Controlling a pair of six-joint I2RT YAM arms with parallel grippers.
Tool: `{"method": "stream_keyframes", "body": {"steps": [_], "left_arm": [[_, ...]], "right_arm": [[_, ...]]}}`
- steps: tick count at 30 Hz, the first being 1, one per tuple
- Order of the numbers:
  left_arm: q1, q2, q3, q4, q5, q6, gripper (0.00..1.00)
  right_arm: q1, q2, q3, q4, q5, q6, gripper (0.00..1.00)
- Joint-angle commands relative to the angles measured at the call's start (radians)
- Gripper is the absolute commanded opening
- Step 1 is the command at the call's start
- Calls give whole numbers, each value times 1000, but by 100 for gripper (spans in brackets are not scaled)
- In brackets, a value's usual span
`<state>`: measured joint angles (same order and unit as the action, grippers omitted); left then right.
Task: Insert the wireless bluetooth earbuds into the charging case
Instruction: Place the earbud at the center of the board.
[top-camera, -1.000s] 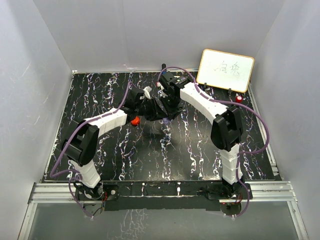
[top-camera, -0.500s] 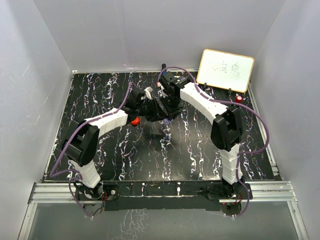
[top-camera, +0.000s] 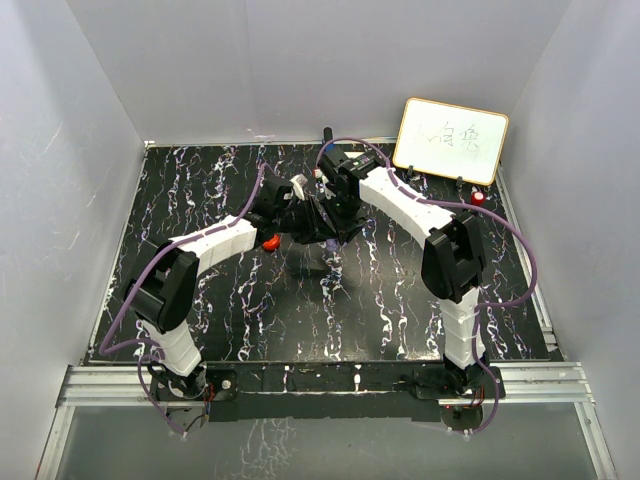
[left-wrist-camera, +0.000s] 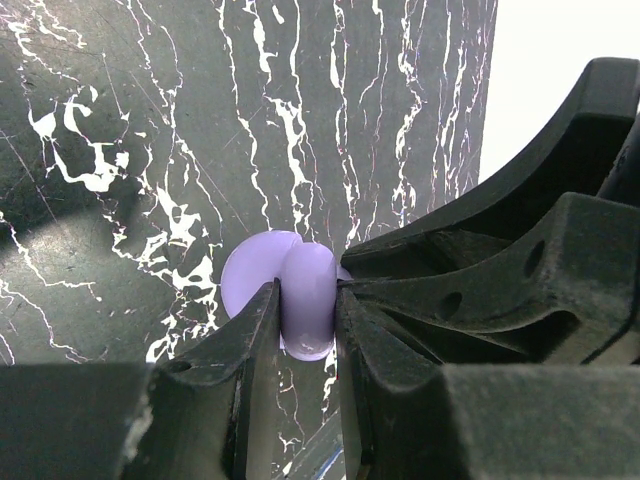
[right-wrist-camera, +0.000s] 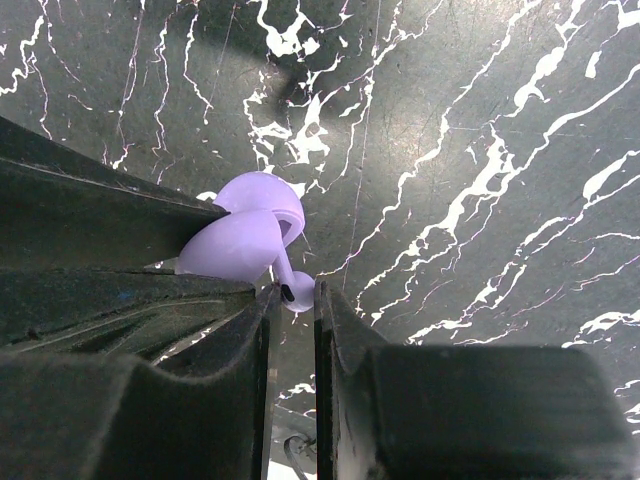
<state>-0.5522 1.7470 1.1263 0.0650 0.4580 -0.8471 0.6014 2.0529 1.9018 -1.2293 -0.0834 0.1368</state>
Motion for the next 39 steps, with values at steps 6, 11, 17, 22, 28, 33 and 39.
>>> {"method": "stream_keyframes", "body": {"steps": [6, 11, 17, 22, 28, 33, 39], "left_arm": [[-5, -9, 30, 7, 6, 3, 0], [-2, -15, -11, 20, 0, -10, 0], [29, -21, -50, 35, 7, -22, 0], [48, -19, -67, 52, 19, -29, 0], [101, -93, -110, 105, 65, -59, 0], [171, -182, -125, 124, 124, -65, 0], [214, -254, -117, 67, 132, -41, 0]], "right_arm": [[5, -17, 21, 11, 31, 12, 0], [-5, -26, 42, 15, 57, 24, 0], [-23, -55, 31, 22, 69, 28, 0], [-31, -74, 17, 37, 69, 28, 0], [-32, -59, -61, 74, 47, -12, 0], [-32, -81, -234, 275, -22, -123, 0], [-32, -78, -328, 468, -118, -191, 0]]}}
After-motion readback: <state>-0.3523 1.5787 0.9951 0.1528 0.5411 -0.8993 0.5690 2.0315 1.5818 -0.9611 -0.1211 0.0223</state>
